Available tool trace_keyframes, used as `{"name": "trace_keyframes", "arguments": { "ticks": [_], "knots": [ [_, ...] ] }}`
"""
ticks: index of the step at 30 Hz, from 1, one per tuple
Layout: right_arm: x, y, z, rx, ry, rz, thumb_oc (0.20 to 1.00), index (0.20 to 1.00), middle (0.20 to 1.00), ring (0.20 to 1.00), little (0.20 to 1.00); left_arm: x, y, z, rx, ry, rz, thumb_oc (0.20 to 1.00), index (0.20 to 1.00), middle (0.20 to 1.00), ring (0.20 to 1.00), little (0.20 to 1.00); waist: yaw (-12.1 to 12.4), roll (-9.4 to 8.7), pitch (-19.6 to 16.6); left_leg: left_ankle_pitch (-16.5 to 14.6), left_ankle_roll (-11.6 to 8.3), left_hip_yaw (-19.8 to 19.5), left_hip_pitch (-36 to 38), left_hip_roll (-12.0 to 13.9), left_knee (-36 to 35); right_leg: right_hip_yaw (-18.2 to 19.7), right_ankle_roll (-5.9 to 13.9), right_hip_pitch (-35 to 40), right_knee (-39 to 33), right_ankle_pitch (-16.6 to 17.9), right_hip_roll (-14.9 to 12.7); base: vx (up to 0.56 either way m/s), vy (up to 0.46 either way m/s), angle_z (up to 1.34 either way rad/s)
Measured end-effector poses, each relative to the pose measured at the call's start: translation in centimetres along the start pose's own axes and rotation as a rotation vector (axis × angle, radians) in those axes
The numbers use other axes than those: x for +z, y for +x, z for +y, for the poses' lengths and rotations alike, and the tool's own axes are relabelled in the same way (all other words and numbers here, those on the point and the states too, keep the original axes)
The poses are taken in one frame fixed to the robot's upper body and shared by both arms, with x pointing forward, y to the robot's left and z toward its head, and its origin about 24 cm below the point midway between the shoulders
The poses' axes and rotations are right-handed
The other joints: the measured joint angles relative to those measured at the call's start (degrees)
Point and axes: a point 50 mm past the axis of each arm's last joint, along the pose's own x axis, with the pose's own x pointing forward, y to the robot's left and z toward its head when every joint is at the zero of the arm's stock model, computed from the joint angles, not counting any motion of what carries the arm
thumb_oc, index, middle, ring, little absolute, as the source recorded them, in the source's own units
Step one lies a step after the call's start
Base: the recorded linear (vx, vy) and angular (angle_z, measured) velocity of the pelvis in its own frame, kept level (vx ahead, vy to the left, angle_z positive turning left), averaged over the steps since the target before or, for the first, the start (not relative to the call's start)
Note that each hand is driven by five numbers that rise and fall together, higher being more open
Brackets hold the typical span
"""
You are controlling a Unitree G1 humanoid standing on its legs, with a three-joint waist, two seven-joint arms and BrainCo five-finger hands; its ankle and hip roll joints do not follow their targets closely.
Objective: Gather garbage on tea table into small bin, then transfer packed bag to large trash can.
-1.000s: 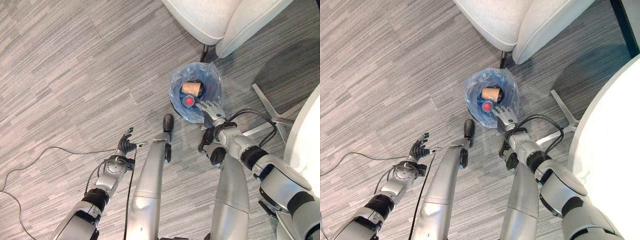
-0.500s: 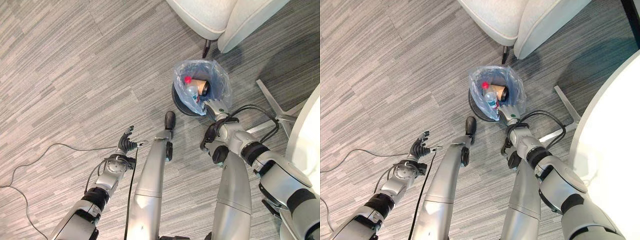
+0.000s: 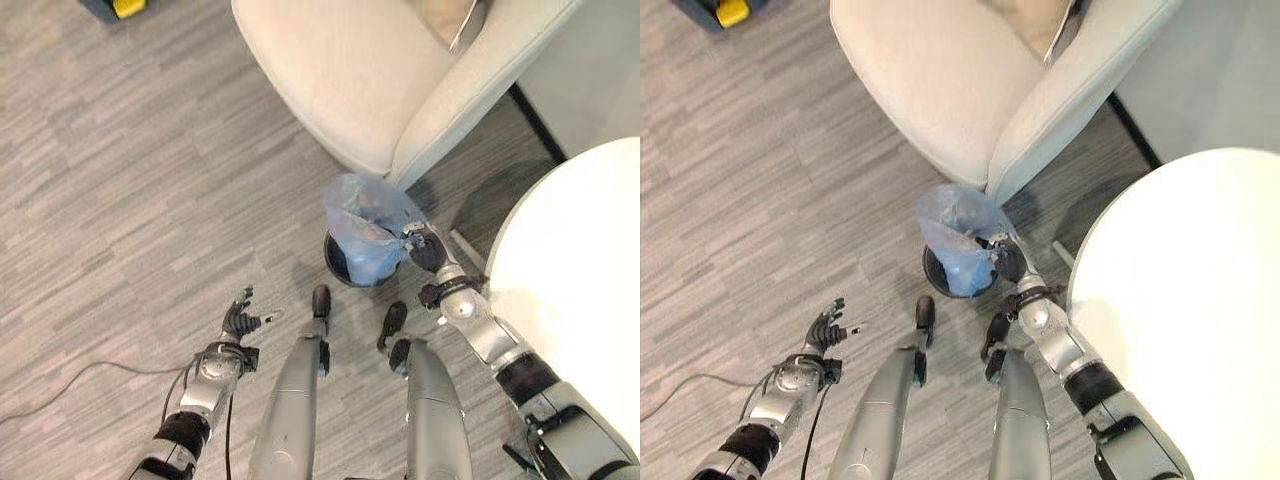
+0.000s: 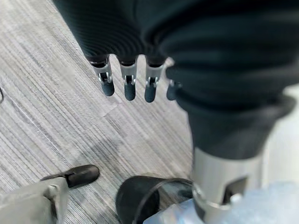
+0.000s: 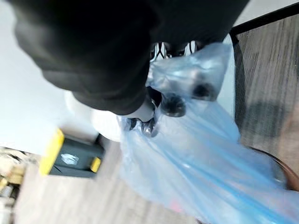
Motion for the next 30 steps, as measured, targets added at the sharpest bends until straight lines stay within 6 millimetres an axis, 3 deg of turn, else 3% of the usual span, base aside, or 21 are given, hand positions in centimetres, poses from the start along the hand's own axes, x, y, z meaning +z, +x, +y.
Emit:
{"name": "trace_keyframes", "arguments": {
  "ticks": [7,14,18,21,23,26,28,29,30],
  "knots": [
    [0.9,-2.4,0.9,0.065,0.229,-0.051,0.2,0.2,0.2,0.2,0.2,-3.6,-2.2,0.0,0.004,-0.047,0.105,1.0,1.0,1.0,1.0,1.0,-0.59,-0.19,-1.3,0.22,-0.4,1.64,19.9,0.67,-10.63,0.28,2.63,19.77,-12.81,2.28,2.66,0.12,0.045,-0.17],
    [0.6,-3.2,1.3,0.135,0.287,-0.045,0.2,0.2,0.2,0.2,0.2,-6.4,-4.4,0.2,-0.008,-0.06,0.187,1.0,1.0,1.0,1.0,1.0,-0.64,0.65,-6.39,1.29,0.24,3.82,28.87,0.67,-16.69,1.65,3.58,28.34,-21.01,4.96,3.96,0.12,0.079,-0.17],
    [2.5,-3.2,1.2,0.184,0.279,-0.129,0.2,0.2,0.2,0.2,0.2,-7.2,-5.5,0.0,-0.032,-0.034,0.203,1.0,1.0,1.0,1.0,1.0,-0.35,0.94,-7.64,1.3,0.48,5.73,33.7,0.34,-19.01,3.84,3.68,32.07,-23.14,6.74,4.49,0.02,0.057,-0.27],
    [3.3,-2.9,1.0,0.188,0.275,-0.175,0.2,0.2,0.2,0.2,0.2,-6.9,-5.2,-0.1,-0.04,-0.037,0.192,1.0,1.0,1.0,1.0,1.0,-0.38,0.93,-8.2,1.3,0.5,6.25,34.32,0.1,-19.28,5.23,4.04,32.48,-22.73,6.81,4.48,-0.16,-0.008,-0.17],
    [3.3,-2.8,0.6,0.19,0.22,-0.181,0.2,0.2,0.2,0.2,0.2,-5.5,-4.2,-0.1,-0.045,-0.035,0.147,1.0,1.0,1.0,1.0,1.0,-0.41,1.0,-8.12,1.02,0.74,5.09,31.62,0.24,-16.21,9.89,6.08,29.92,-18.41,5.37,4.66,-0.21,-0.074,0.29],
    [3.2,-2.5,0.7,0.197,0.201,-0.179,0.2,0.2,0.2,0.2,0.2,-4.6,-3.7,-0.1,-0.049,-0.034,0.116,1.0,1.0,1.0,1.0,1.0,0.36,1.42,-7.68,1.17,1.17,4.03,29.68,1.15,-14.48,11.39,6.62,28.9,-14.63,3.0,5.37,-0.13,-0.092,0.29],
    [3.4,-2.4,0.6,0.192,0.195,-0.186,0.2,0.2,0.2,0.2,0.2,-4.3,-3.7,0.1,-0.05,-0.029,0.101,1.0,1.0,1.0,1.0,1.0,0.52,0.62,-7.53,1.17,0.98,3.47,28.8,1.15,-14.3,11.57,4.67,27.45,-12.18,0.51,5.51,-0.25,-0.253,0.35],
    [3.3,-2.3,0.2,0.172,0.194,-0.184,0.2,0.2,0.2,0.2,0.2,-4.1,-3.8,-0.4,-0.057,-0.044,0.096,1.0,1.0,1.0,1.0,1.0,1.78,2.23,-7.54,2.0,1.23,2.47,26.14,2.97,-12.78,11.46,5.13,25.11,-5.14,-3.52,7.43,-0.19,-0.246,0.32],
    [3.0,-2.5,0.1,0.157,0.194,-0.174,0.2,0.2,0.2,0.2,0.2,-3.8,-3.8,-0.3,-0.054,-0.052,0.076,1.0,1.0,1.0,1.0,1.0,2.12,2.65,-7.7,2.23,0.94,1.15,24.95,3.97,-12.42,10.75,5.15,24.93,-1.97,-6.31,8.66,-0.14,-0.168,0.47]
  ]
}}
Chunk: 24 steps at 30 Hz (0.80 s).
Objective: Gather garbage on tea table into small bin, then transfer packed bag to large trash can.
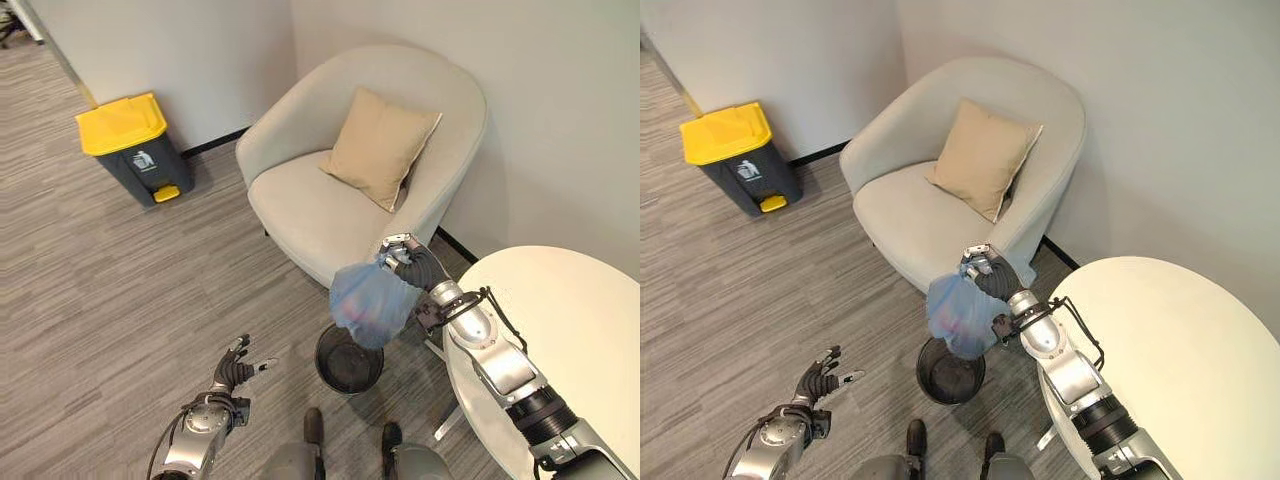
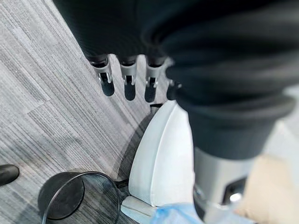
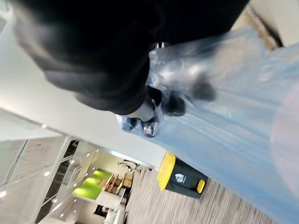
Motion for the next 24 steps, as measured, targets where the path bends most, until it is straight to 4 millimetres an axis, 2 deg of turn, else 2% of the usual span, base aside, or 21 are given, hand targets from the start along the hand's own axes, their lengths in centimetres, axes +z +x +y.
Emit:
{"name": "trace_keyframes", "arguments": {
  "ticks": [1,2,3,4,5,6,7,8,9,11,12,14,16,17,18,19,21,24],
  "knots": [
    [0.0,0.0,0.2,0.005,0.001,0.002,0.2,0.2,0.2,0.2,0.2,0.4,-0.2,0.3,0.001,0.01,-0.026,1.0,1.0,1.0,1.0,1.0,0.49,-1.47,-0.27,1.0,-1.11,-0.76,-0.51,-0.62,0.19,-0.43,-0.62,0.99,-1.0,-1.21,0.79,-0.24,-0.239,0.57],
    [0.3,0.2,0.0,0.004,-0.005,-0.012,0.2,0.2,0.2,0.2,0.2,0.8,-0.3,0.7,-0.004,0.033,-0.049,1.0,1.0,1.0,1.0,1.0,1.8,-3.07,-0.8,2.63,-3.06,-1.2,-3.06,-0.78,0.54,-0.08,-5.04,1.81,-3.81,-2.82,1.17,-0.33,-0.167,0.44],
    [0.6,0.6,-0.4,-0.012,-0.013,-0.024,0.2,0.2,0.2,0.2,0.2,0.9,-0.2,0.5,-0.005,0.026,-0.055,1.0,1.0,1.0,1.0,1.0,3.85,-1.93,0.05,3.29,-4.78,-3.03,-5.26,1.63,-0.14,-0.88,-7.08,0.89,-6.56,-0.35,4.26,-0.33,-0.167,0.29],
    [0.6,0.8,-0.4,-0.013,-0.012,-0.028,0.2,0.2,0.2,0.2,0.2,0.6,-0.4,0.5,-0.007,0.024,-0.041,1.0,1.0,1.0,1.0,1.0,4.74,-0.8,0.86,4.64,-5.99,-4.13,-5.7,2.49,-0.63,-1.63,-7.07,0.87,-6.92,1.17,6.08,-0.35,-0.12,0.39],
    [0.5,0.7,-0.3,-0.012,-0.01,-0.02,0.2,0.2,0.2,0.2,0.2,0.3,-0.5,0.4,-0.011,0.023,-0.031,1.0,1.0,1.0,1.0,1.0,3.76,-0.07,1.39,6.18,-7.26,-5.96,-6.61,2.89,-1.03,-3.42,-7.54,0.57,-7.24,1.72,5.92,-0.21,-0.043,0.55],
    [0.1,0.6,-0.3,-0.01,-0.009,-0.004,0.2,0.2,0.2,0.2,0.2,0.2,-0.5,0.3,-0.011,0.02,-0.024,1.0,1.0,1.0,1.0,1.0,3.93,0.79,2.03,5.28,-8.1,-6.89,-6.83,3.11,-1.34,-4.91,-8.68,0.52,-6.85,1.73,6.29,-0.28,-0.045,0.66],
    [-0.2,0.6,-0.3,-0.008,-0.005,0.012,0.2,0.2,0.2,0.2,0.2,0.2,-0.5,0.2,-0.014,0.021,-0.022,1.0,1.0,1.0,1.0,1.0,4.27,1.02,2.22,2.7,-7.29,-6.79,-7.04,3.18,-2.05,-5.68,-10.13,0.14,-6.54,2.44,6.12,-0.24,-0.029,0.59],
    [-0.4,0.5,-0.3,-0.007,-0.008,0.024,0.2,0.2,0.2,0.2,0.2,0.5,-0.3,0.3,-0.013,0.022,-0.032,1.0,1.0,1.0,1.0,1.0,3.71,0.33,2.54,-0.13,-7.64,-5.49,-7.63,2.74,-1.73,-8.2,-11.66,0.06,-7.92,3.79,4.37,-0.2,-0.026,0.74],
    [-0.5,0.5,-0.4,-0.006,-0.014,0.028,0.2,0.2,0.2,0.2,0.2,1.2,0.0,0.3,-0.016,0.026,-0.052,1.0,1.0,1.0,1.0,1.0,2.96,-0.74,3.1,-1.18,-7.33,-2.92,-8.58,1.89,0.25,-9.34,-11.77,0.15,-9.83,5.39,2.83,-0.13,-0.021,0.78],
    [-0.1,0.9,-0.8,-0.003,-0.031,0.01,0.2,0.2,0.2,0.2,0.2,3.2,0.4,0.1,-0.036,0.027,-0.126,1.0,1.0,1.0,1.0,1.0,2.63,-2.0,3.45,-2.78,-6.87,-2.05,-7.17,-0.11,5.94,-9.79,-11.86,0.66,-15.36,9.4,0.98,-0.15,-0.017,0.76],
    [0.1,1.0,-0.8,-0.002,-0.009,0.005,0.2,0.2,0.2,0.2,0.2,4.4,0.9,0.0,-0.041,0.028,-0.165,1.0,1.0,1.0,1.0,1.0,0.59,-2.04,3.55,-4.39,-6.69,-1.9,-4.12,-0.53,7.35,-11.63,-11.3,1.78,-17.9,10.78,0.21,-0.15,-0.003,0.73],
    [0.1,1.0,-0.8,-0.003,0.005,0.005,0.2,0.2,0.2,0.2,0.2,5.8,1.2,-0.3,-0.053,0.029,-0.216,1.0,1.0,1.0,1.0,1.0,-0.32,-2.33,3.71,-4.85,-6.31,-1.37,-1.04,0.34,7.93,-13.14,-11.21,2.15,-18.91,11.71,-0.05,-0.02,0.031,0.51],
    [-0.1,0.6,-1.0,-0.012,0.008,0.014,0.2,0.2,0.2,0.2,0.2,7.7,1.5,-1.1,-0.095,0.041,-0.281,1.0,1.0,1.0,1.0,1.0,-2.02,-3.12,4.12,-6.1,-6.05,2.16,2.37,1.53,5.09,-15.6,-10.55,2.61,-18.99,12.27,-1.42,0.05,0.053,0.62],
    [-0.2,0.4,-1.4,-0.018,0.003,0.018,0.2,0.2,0.2,0.2,0.2,8.5,1.4,-1.9,-0.129,0.046,-0.313,1.0,1.0,1.0,1.0,1.0,-3.1,-2.59,4.03,-5.6,-5.76,3.84,3.49,2.01,2.83,-16.7,-9.59,2.68,-18.7,11.76,-1.53,0.06,0.057,0.69],
    [-0.1,0.3,-1.6,-0.025,0.006,0.016,0.2,0.2,0.2,0.2,0.2,9.4,1.3,-2.6,-0.164,0.058,-0.351,1.0,1.0,1.0,1.0,1.0,-3.21,-2.64,4.22,-4.42,-4.57,4.16,4.66,1.92,1.11,-16.81,-8.16,2.61,-18.56,11.55,-1.82,0.03,0.045,0.41],
    [0.0,0.3,-1.5,-0.019,0.021,0.012,0.2,0.2,0.2,0.2,0.2,9.9,1.2,-3.0,-0.179,0.075,-0.373,1.0,1.0,1.0,1.0,1.0,-3.3,-3.11,4.04,-3.9,-4.06,4.04,4.67,1.38,0.84,-15.34,-6.57,2.66,-19.33,12.09,-1.83,0.04,0.074,0.14],
    [0.4,0.3,-1.3,-0.007,0.045,-0.006,0.2,0.2,0.2,0.2,0.2,10.9,0.8,-3.5,-0.212,0.116,-0.422,1.0,1.0,1.0,1.0,1.0,-3.11,-3.42,4.0,-4.02,-3.59,4.04,5.14,0.25,0.56,-13.28,-5.63,3.6,-21.15,13.92,-1.89,0.01,0.052,0.01],
    [1.1,0.4,-1.2,0.008,0.047,-0.037,0.2,0.2,0.2,0.2,0.2,12.3,0.1,-3.9,-0.248,0.129,-0.494,1.0,1.0,1.0,1.0,1.0,-2.88,-3.5,3.79,-3.77,-2.88,4.27,5.65,-1.04,-0.34,-12.28,-4.44,4.4,-23.14,15.54,-2.75,0.04,0.067,-0.03]
  ]
}}
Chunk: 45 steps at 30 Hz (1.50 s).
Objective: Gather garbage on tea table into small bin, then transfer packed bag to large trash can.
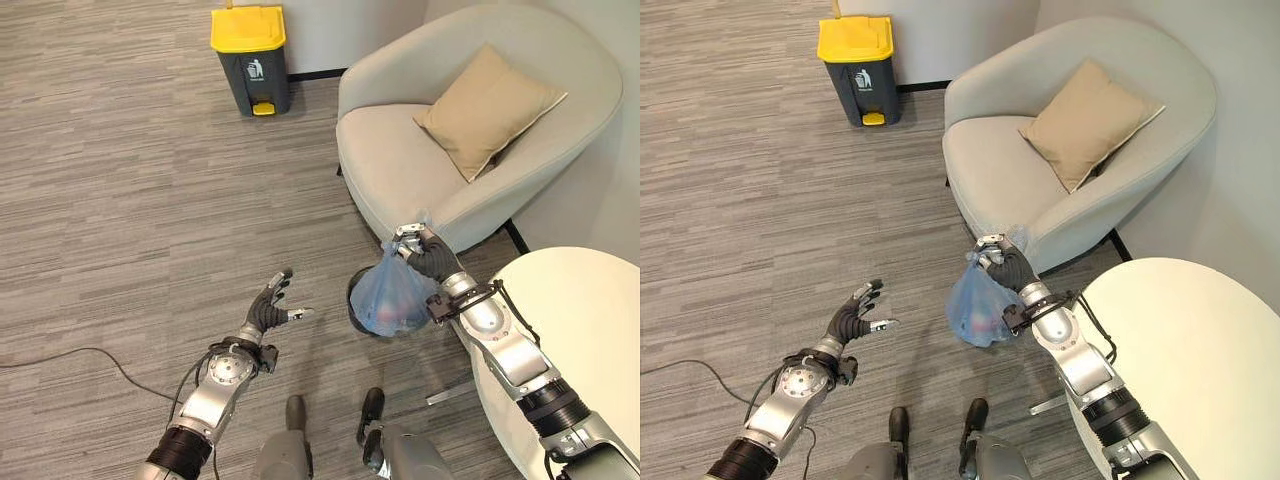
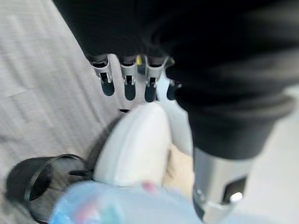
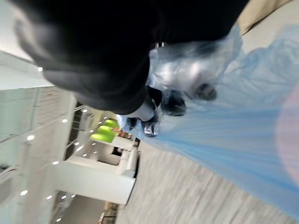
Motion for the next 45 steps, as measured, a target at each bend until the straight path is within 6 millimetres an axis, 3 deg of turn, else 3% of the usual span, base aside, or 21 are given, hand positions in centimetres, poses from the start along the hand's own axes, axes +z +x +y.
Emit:
{"name": "trace_keyframes", "arguments": {
  "ticks": [4,9,12,16,25,28,30,31,32,35,45],
  "knots": [
    [1.3,0.4,1.4,0.046,0.075,-0.058,0.2,0.2,0.2,0.2,0.2,1.9,0.4,-0.8,-0.068,0.031,-0.077,1.0,1.0,1.0,1.0,1.0,-0.14,-1.02,-1.01,0.94,0.76,1.69,3.17,-0.79,-2.9,1.74,0.28,2.83,-4.18,2.72,0.25,0.07,0.071,-0.19],
    [2.3,0.6,4.0,0.145,0.137,-0.099,0.2,0.2,0.2,0.2,0.2,3.6,1.6,-2.1,-0.087,0.086,-0.15,1.0,1.0,1.0,1.0,1.0,-1.74,-2.53,-6.22,0.97,0.74,3.15,6.97,-0.98,-5.8,3.09,0.29,6.54,-8.5,4.46,1.1,0.07,0.059,-0.18],
    [4.2,1.9,5.6,0.207,0.167,-0.17,0.2,0.2,0.2,0.2,0.2,4.4,2.5,-3.3,-0.093,0.079,-0.177,1.0,1.0,1.0,1.0,1.0,-1.8,-2.27,-7.2,0.94,0.74,3.19,8.07,-1.02,-6.13,3.14,0.29,7.62,-8.91,4.53,1.27,0.05,0.053,-0.01],
    [6.9,3.3,7.2,0.274,0.161,-0.267,0.2,0.2,0.2,0.2,0.2,3.4,2.6,-4.3,-0.102,0.098,-0.139,1.0,1.0,1.0,1.0,1.0,-0.71,-2.46,-8.18,0.94,0.74,3.13,8.4,-1.02,-6.09,3.11,0.32,8.05,-8.91,4.56,1.23,0.01,0.008,0.0],
    [7.8,3.6,8.4,0.303,0.184,-0.294,0.2,0.2,0.2,0.2,0.2,0.7,2.2,-5.4,-0.13,0.124,-0.02,1.0,1.0,1.0,1.0,1.0,0.32,-3.43,-9.15,0.98,0.72,3.08,8.21,-1.11,-5.9,3.15,0.48,7.95,-8.91,4.76,1.12,0.0,0.005,0.0],
    [8.1,3.3,10.2,0.361,0.246,-0.291,0.2,0.2,0.2,0.2,0.2,-0.8,2.0,-5.5,-0.1,0.136,0.051,1.0,1.0,1.0,1.0,1.0,0.24,-3.53,-10.38,0.98,0.71,3.09,8.07,-1.14,-5.89,3.14,0.33,7.79,-8.91,4.89,1.11,0.0,0.042,-0.01],
    [8.4,3.2,10.9,0.379,0.293,-0.292,0.2,0.2,0.2,0.2,0.2,-0.4,2.6,-5.5,-0.081,0.144,0.042,1.0,1.0,1.0,1.0,1.0,0.06,-3.61,-10.43,0.98,0.71,3.18,8.08,-1.25,-5.87,3.24,0.43,7.72,-8.91,5.01,1.06,0.0,0.039,-0.02],
    [8.9,3.2,11.7,0.403,0.341,-0.299,0.2,0.2,0.2,0.2,0.2,0.9,3.6,-5.3,-0.057,0.154,0.001,1.0,1.0,1.0,1.0,1.0,0.09,-3.62,-10.43,1.03,0.7,3.27,8.08,-1.25,-5.87,3.31,0.51,7.7,-8.91,5.13,1.07,0.0,0.0,0.0],
    [9.3,3.1,12.4,0.426,0.373,-0.303,0.2,0.2,0.2,0.2,0.2,2.4,4.5,-5.2,-0.037,0.158,-0.049,0.2,0.2,0.2,0.2,0.2,0.13,-3.65,-10.46,1.06,0.71,3.26,8.07,-1.22,-5.84,3.3,0.57,7.73,-8.91,5.1,1.07,0.0,0.0,0.0],
    [9.6,3.2,12.4,0.427,0.415,-0.313,0.2,0.2,0.2,0.2,0.2,4.4,5.3,-4.7,0.003,0.162,-0.122,0.2,0.2,0.2,0.2,0.2,-0.17,-3.81,-10.63,1.05,0.71,3.28,8.09,-1.21,-5.79,3.33,0.6,7.74,-8.91,5.1,1.04,0.0,0.01,0.0],
    [8.8,3.1,11.1,0.43,0.339,-0.31,0.2,0.2,0.2,0.2,0.2,3.4,3.8,-4.5,0.004,0.139,-0.109,0.2,0.2,0.2,0.2,0.2,-1.11,-3.76,-10.64,1.06,0.7,3.31,8.23,-1.12,-5.92,3.34,0.56,7.82,-8.91,5.13,1.0,0.0,0.0,0.0]
  ]
}}
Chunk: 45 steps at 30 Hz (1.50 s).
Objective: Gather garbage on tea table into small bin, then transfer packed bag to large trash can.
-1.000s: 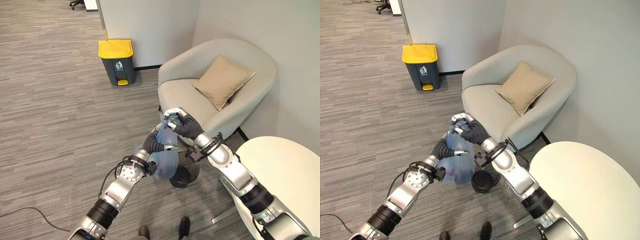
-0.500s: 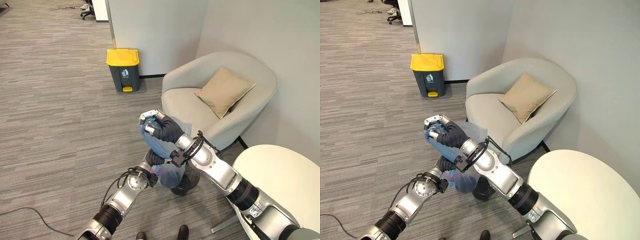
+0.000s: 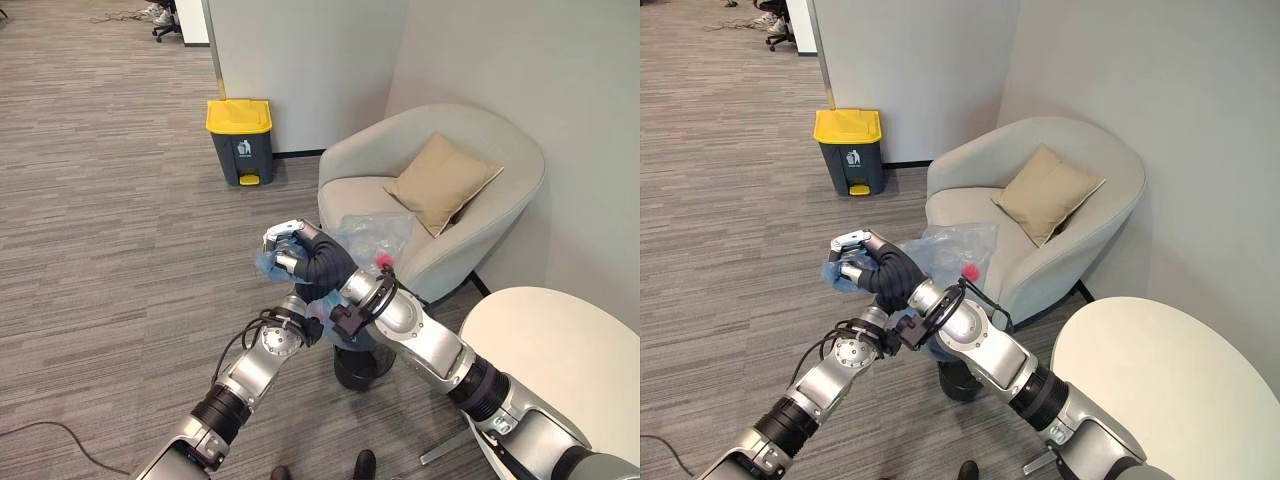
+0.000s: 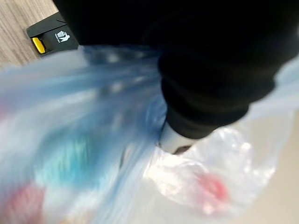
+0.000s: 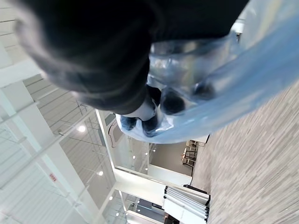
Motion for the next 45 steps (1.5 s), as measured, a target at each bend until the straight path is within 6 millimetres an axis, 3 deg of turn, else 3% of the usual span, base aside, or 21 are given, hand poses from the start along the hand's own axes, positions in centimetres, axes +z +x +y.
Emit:
{"name": "trace_keyframes", "arguments": {
  "ticks": [1,2,3,4,10,11,12,14,16,17,18,20,23,25,28,32,37,41,43,44,45],
  "knots": [
    [-0.1,-0.1,-0.2,0.0,-0.027,0.006,0.3,0.3,0.3,0.3,0.3,-0.3,-0.2,0.2,0.009,-0.006,0.008,0.2,0.2,0.2,0.2,0.2,-0.03,0.03,0.01,0.0,0.0,0.06,0.15,0.01,-0.05,0.04,0.0,0.12,0.0,0.0,-0.02,0.0,0.0,0.0],
    [-0.2,-0.4,-0.5,-0.003,-0.064,0.014,0.3,0.3,0.3,0.3,0.3,-0.6,-0.5,0.4,0.022,-0.014,0.021,0.2,0.2,0.2,0.2,0.2,-0.07,0.08,0.02,0.0,0.0,0.11,0.3,0.02,-0.11,0.08,0.03,0.21,0.0,-0.02,-0.04,0.0,0.0,0.0],
    [-0.3,-0.9,-1.0,-0.022,-0.106,0.023,0.959,0.959,0.959,0.959,0.959,-1.0,-0.8,0.6,0.034,-0.021,0.032,0.2,0.2,0.2,0.2,0.2,-0.04,0.12,0.01,0.0,0.0,0.09,0.49,0.06,-0.22,0.06,0.07,0.38,-0.01,-0.06,-0.04,0.0,0.0,0.0],
    [-0.6,-1.5,-1.4,-0.036,-0.149,0.042,1.0,1.0,1.0,1.0,1.0,-1.4,-1.4,1.0,0.052,-0.027,0.046,0.2,0.2,0.2,0.2,0.2,-0.13,0.24,0.01,0.0,0.0,0.17,0.8,0.07,-0.39,0.11,0.11,0.54,-0.01,-0.08,-0.03,0.0,0.0,0.0],
    [-1.3,-4.9,-4.3,-0.089,-0.456,0.151,1.0,1.0,1.0,1.0,1.0,-4.5,-4.3,2.6,0.125,-0.041,0.168,0.2,0.2,0.2,0.2,0.2,-0.15,0.87,-0.03,0.19,0.0,0.23,1.16,0.1,-1.0,0.16,0.63,0.56,-0.04,-0.45,0.06,0.0,-0.002,-0.01],
    [-0.6,-6.5,-5.6,-0.13,-0.609,0.17,1.0,1.0,1.0,1.0,1.0,-6.5,-6.5,3.1,0.158,-0.05,0.255,0.2,0.2,0.2,0.2,0.2,-0.15,1.29,0.01,0.18,0.0,0.48,1.57,0.1,-1.01,0.38,0.66,0.9,-0.06,-0.47,0.07,0.02,-0.021,-0.06],
    [-0.7,-6.8,-5.9,-0.135,-0.642,0.184,1.0,1.0,1.0,1.0,1.0,-7.0,-7.2,3.0,0.156,-0.048,0.28,0.2,0.2,0.2,0.2,0.2,-0.18,1.54,0.04,0.17,0.0,0.58,1.64,0.09,-1.02,0.5,0.92,0.95,-0.07,-0.66,0.04,0.02,-0.029,-0.06],
    [-1.2,-9.8,-6.4,-0.177,-0.699,0.256,1.0,1.0,1.0,1.0,1.0,-9.0,-10.2,4.4,0.223,-0.056,0.366,0.2,0.2,0.2,0.2,0.2,-0.19,1.98,0.05,0.15,-0.02,0.77,1.74,0.14,-1.02,0.71,1.2,0.95,-0.15,-0.89,0.06,0.02,-0.034,-0.04],
    [-4.0,-15.5,-7.5,-0.301,-0.645,0.493,1.0,1.0,1.0,1.0,1.0,-11.3,-13.0,6.2,0.31,-0.046,0.495,0.2,0.2,0.2,0.2,0.2,-0.2,2.67,0.11,0.15,-0.01,0.83,1.73,0.12,-1.03,0.83,1.19,0.92,-0.25,-0.88,0.06,0.0,-0.028,0.0],
    [-6.3,-19.8,-8.0,-0.42,-0.553,0.665,1.0,1.0,1.0,1.0,1.0,-12.2,-13.8,6.7,0.315,-0.052,0.538,0.2,0.2,0.2,0.2,0.2,-0.06,2.76,0.04,0.14,0.0,0.5,1.7,0.1,-1.03,0.58,1.23,1.01,-0.35,-0.91,0.03,-0.01,-0.014,0.05],
    [-7.6,-21.6,-8.0,-0.449,-0.512,0.776,1.0,1.0,1.0,1.0,1.0,-12.5,-14.2,7.0,0.334,-0.066,0.56,0.2,0.2,0.2,0.2,0.2,-0.22,2.88,0.11,-0.02,-0.09,0.52,1.53,0.06,-1.18,0.55,1.23,0.86,-0.35,-0.91,-0.01,-0.01,-0.009,0.05],
    [-8.9,-24.1,-7.8,-0.457,-0.475,0.904,1.0,1.0,1.0,1.0,1.0,-12.8,-14.5,7.1,0.31,-0.084,0.577,0.2,0.2,0.2,0.2,0.2,-0.54,3.17,0.29,-0.25,-0.16,0.58,1.27,0.04,-1.44,0.59,1.33,0.54,-0.36,-0.83,-0.04,0.0,0.0,0.0],
    [-9.3,-25.2,-7.5,-0.471,-0.451,0.937,1.0,1.0,1.0,1.0,1.0,-13.0,-14.8,6.9,0.283,-0.122,0.584,0.2,0.2,0.2,0.2,0.2,-1.49,3.28,0.33,-0.28,-0.11,0.47,1.29,0.24,-1.44,0.55,1.35,0.56,-0.37,-0.81,0.07,-0.01,-0.005,0.01],
    [-10.2,-28.3,-7.4,-0.548,-0.4,1.058,1.0,1.0,1.0,1.0,1.0,-13.8,-16.3,7.3,0.292,-0.138,0.632,0.2,0.2,0.2,0.2,0.2,-1.43,3.4,0.26,-0.36,-0.03,0.28,1.38,0.27,-1.45,0.37,1.29,0.76,-0.38,-0.86,0.1,-0.01,-0.024,0.05],
    [-10.9,-31.0,-6.3,-0.579,-0.343,1.169,1.0,1.0,1.0,1.0,1.0,-14.5,-18.3,7.2,0.288,-0.148,0.69,0.2,0.2,0.2,0.2,0.2,-1.47,3.59,0.38,-0.52,0.24,-0.08,1.19,0.23,-1.44,0.03,1.24,0.74,-0.38,-0.9,0.04,-0.01,-0.024,0.06],
    [-11.4,-31.6,-5.6,-0.635,-0.266,1.181,1.0,1.0,1.0,1.0,1.0,-15.3,-19.5,6.7,0.291,-0.187,0.744,0.2,0.2,0.2,0.2,0.2,-1.33,4.23,0.91,-0.49,0.25,-0.32,0.59,0.26,-0.97,-0.14,1.19,0.52,-0.36,-0.94,0.05,-0.07,-0.032,0.04],
    [-11.7,-31.8,-5.7,-0.646,-0.261,1.193,1.0,1.0,1.0,1.0,1.0,-15.3,-18.8,5.7,0.296,-0.244,0.727,0.2,0.2,0.2,0.2,0.2,-0.62,5.4,3.39,-0.51,0.09,-1.94,-2.9,0.47,2.76,-0.93,1.23,-0.23,-0.05,-0.91,-0.03,-0.12,-0.03,0.21],
    [-11.8,-31.9,-6.6,-0.717,-0.257,1.189,1.0,1.0,1.0,1.0,1.0,-14.5,-15.9,6.4,0.318,-0.274,0.647,0.2,0.2,0.2,0.2,0.2,0.28,5.35,8.49,-1.17,-0.15,-4.66,-8.97,1.35,5.85,-6.79,-0.18,-1.92,0.35,-1.87,-0.17,-0.09,0.031,0.69],
    [-11.9,-31.8,-6.7,-0.734,-0.257,1.185,1.0,1.0,1.0,1.0,1.0,-14.3,-15.3,6.7,0.321,-0.269,0.63,0.2,0.2,0.2,0.2,0.2,0.2,4.41,8.97,-3.04,-0.17,-0.6,-10.08,2.2,6.37,-9.72,0.3,-2.52,0.39,-1.44,-1.44,0.09,0.088,0.84],
    [-12.0,-32.0,-6.7,-0.76,-0.25,1.186,1.0,1.0,1.0,1.0,1.0,-14.0,-14.6,6.9,0.321,-0.265,0.609,0.2,0.2,0.2,0.2,0.2,-0.87,3.3,9.36,-3.36,-0.45,4.79,-10.59,3.32,9.43,-11.77,-0.61,-2.31,0.25,-2.12,-2.78,0.07,0.124,0.81],
    [-12.2,-31.4,-7.3,-0.798,-0.239,1.16,1.0,1.0,1.0,1.0,1.0,-14.0,-14.6,7.0,0.326,-0.26,0.608,0.2,0.2,0.2,0.2,0.2,-0.99,3.55,9.5,-3.5,-0.08,5.04,-8.8,3.67,8.06,-11.82,0.27,-2.47,1.9,-2.75,-3.08,0.16,0.306,0.65]
  ]
}}
